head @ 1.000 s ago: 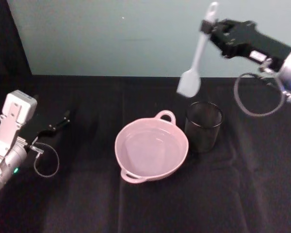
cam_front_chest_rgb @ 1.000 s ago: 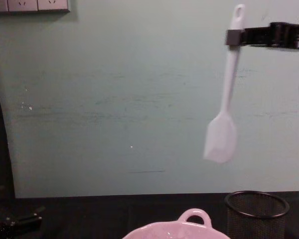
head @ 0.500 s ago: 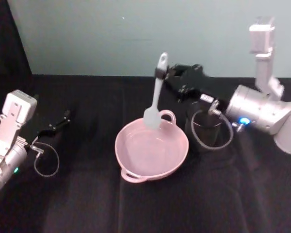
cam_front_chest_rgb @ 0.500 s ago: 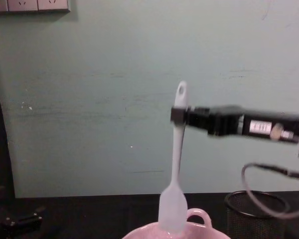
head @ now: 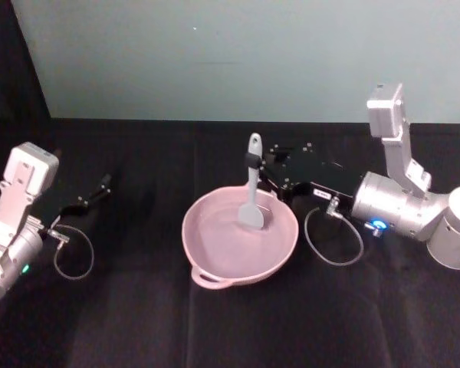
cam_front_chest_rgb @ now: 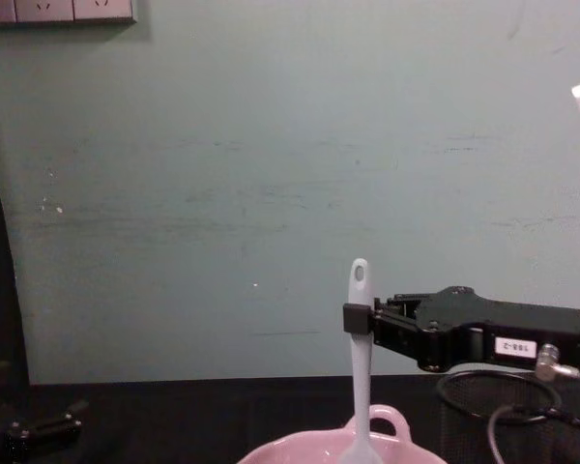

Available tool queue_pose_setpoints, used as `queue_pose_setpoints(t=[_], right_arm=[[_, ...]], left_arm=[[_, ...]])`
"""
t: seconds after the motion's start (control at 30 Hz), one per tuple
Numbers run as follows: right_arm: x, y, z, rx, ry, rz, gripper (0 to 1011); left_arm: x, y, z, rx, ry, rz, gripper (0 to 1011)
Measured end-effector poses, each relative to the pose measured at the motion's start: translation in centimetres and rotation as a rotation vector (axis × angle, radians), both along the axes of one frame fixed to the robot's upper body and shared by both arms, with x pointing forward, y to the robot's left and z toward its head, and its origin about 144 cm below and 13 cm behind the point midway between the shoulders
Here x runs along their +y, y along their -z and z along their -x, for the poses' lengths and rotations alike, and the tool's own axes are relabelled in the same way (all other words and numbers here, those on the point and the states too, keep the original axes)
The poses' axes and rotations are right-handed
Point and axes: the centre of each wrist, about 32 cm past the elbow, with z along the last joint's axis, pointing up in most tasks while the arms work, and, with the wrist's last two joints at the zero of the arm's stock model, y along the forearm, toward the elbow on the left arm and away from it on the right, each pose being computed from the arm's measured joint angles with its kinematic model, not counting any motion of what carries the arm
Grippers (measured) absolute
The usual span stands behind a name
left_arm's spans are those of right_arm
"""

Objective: Use the one hand to pick up the spoon and stir the clear water in the bowl.

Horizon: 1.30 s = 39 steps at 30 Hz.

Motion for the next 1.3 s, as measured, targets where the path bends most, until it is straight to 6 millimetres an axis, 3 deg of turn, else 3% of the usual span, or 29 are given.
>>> queue_pose_setpoints(t=[0.2,0.43,0.83,1.13,1.3], right_arm=[[-0.4,0.2,1.3,0.056,-0.038,-0.031,123],[0.9,0.4,2.1,0.102,-0.087,-0.096,123],[3.8,2.6,0.1,-0.033,0.006,-0.121,123],[3.1,3.1,-0.8,-0.133,0.106,-0.081,123],[1.3,2.7,-0.4,-0.144,0.116,-0.072,123]], left_arm=[[0.0,0.0,0.0,0.0,0.0,0.0,1011],[0.0,0.0,0.0,0.0,0.0,0.0,1011],[0.0,0.0,0.0,0.0,0.0,0.0,1011],[0.0,0.0,0.0,0.0,0.0,0.0,1011],[0.0,0.0,0.0,0.0,0.0,0.0,1011]])
